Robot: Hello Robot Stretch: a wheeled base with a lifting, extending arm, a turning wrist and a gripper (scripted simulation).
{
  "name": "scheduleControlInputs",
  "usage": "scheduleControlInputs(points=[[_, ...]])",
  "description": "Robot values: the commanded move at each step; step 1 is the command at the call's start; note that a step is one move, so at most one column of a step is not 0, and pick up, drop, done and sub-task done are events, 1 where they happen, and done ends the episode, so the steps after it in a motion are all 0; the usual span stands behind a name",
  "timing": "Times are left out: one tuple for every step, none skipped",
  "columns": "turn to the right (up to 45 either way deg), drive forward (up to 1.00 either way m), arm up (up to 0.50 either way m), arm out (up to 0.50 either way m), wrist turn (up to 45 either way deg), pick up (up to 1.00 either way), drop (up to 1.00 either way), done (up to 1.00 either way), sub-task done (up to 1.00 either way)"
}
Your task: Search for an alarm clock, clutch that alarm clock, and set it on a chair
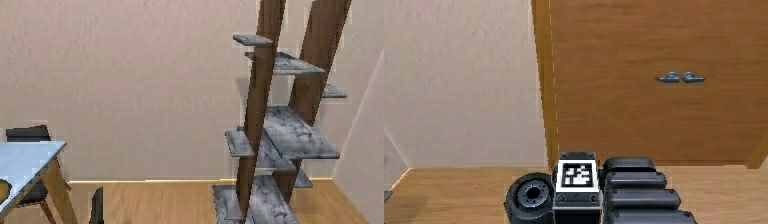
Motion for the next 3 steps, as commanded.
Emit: scheduleControlInputs(points=[[-33.0,0.00,0.00,0.00,0.0,0.00,0.00,0.00,0.00],[0.0,0.30,0.00,0.00,0.0,0.00,0.00,0.00,0.00],[-45.0,0.00,0.00,0.00,0.0,0.00,0.00,0.00,0.00]])
